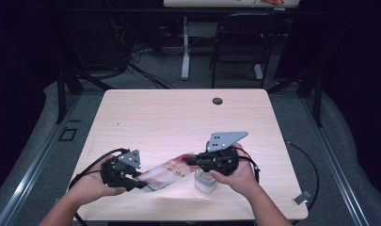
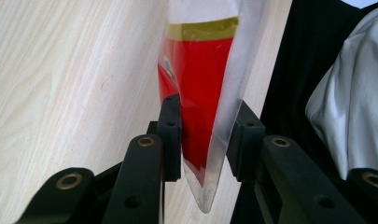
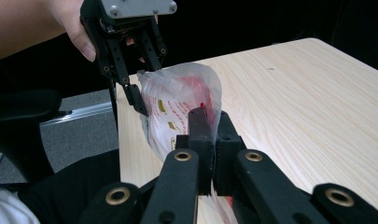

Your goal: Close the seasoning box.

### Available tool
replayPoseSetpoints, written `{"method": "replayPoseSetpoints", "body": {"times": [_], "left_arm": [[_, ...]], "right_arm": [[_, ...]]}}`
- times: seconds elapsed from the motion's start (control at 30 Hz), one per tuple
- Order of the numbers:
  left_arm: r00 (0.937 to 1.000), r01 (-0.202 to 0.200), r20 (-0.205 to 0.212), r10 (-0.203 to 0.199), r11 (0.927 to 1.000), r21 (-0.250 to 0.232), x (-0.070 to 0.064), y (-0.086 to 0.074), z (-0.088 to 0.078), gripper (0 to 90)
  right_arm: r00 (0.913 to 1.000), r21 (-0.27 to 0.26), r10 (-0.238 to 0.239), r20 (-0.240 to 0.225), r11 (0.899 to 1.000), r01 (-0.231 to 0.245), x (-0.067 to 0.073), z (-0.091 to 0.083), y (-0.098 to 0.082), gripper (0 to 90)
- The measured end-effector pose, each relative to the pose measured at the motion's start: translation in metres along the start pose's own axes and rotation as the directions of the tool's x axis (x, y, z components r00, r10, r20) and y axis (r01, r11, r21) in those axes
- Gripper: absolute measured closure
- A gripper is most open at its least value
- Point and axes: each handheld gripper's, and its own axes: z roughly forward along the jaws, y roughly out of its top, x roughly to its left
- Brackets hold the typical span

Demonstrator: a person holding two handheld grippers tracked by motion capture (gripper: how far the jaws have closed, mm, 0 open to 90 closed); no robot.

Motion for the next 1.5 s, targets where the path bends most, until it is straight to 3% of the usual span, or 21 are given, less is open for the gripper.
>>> {"method": "replayPoseSetpoints", "body": {"times": [0.47,0.83,1.13,1.33,1.5], "left_arm": [[1.0000,-0.004,-0.008,0.004,1.0000,0.006,0.002,0.004,-0.008,70.9],[0.9995,-0.021,-0.024,0.021,0.9997,0.011,0.002,0.011,-0.018,71.5],[0.9991,-0.032,-0.028,0.032,0.9995,0.000,0.003,0.016,-0.025,72.0],[0.9990,-0.034,-0.030,0.034,0.9994,-0.003,0.003,0.018,-0.027,72.1],[0.9992,-0.029,-0.029,0.029,0.9995,-0.010,0.005,0.018,-0.028,72.5]], "right_arm": [[0.9998,-0.021,0.017,0.006,1.000,-0.017,-0.002,-0.002,-0.005,89.1],[0.9990,-0.048,0.043,0.011,0.998,-0.042,-0.006,-0.006,-0.016,83.4],[0.9976,-0.025,0.062,0.031,0.998,-0.062,-0.009,-0.009,-0.026,79.7],[0.9962,-0.031,0.084,0.023,0.996,-0.083,-0.012,-0.010,-0.030,80.4],[0.9960,-0.019,0.088,0.018,0.996,-0.088,-0.012,-0.009,-0.032,86.1]]}}
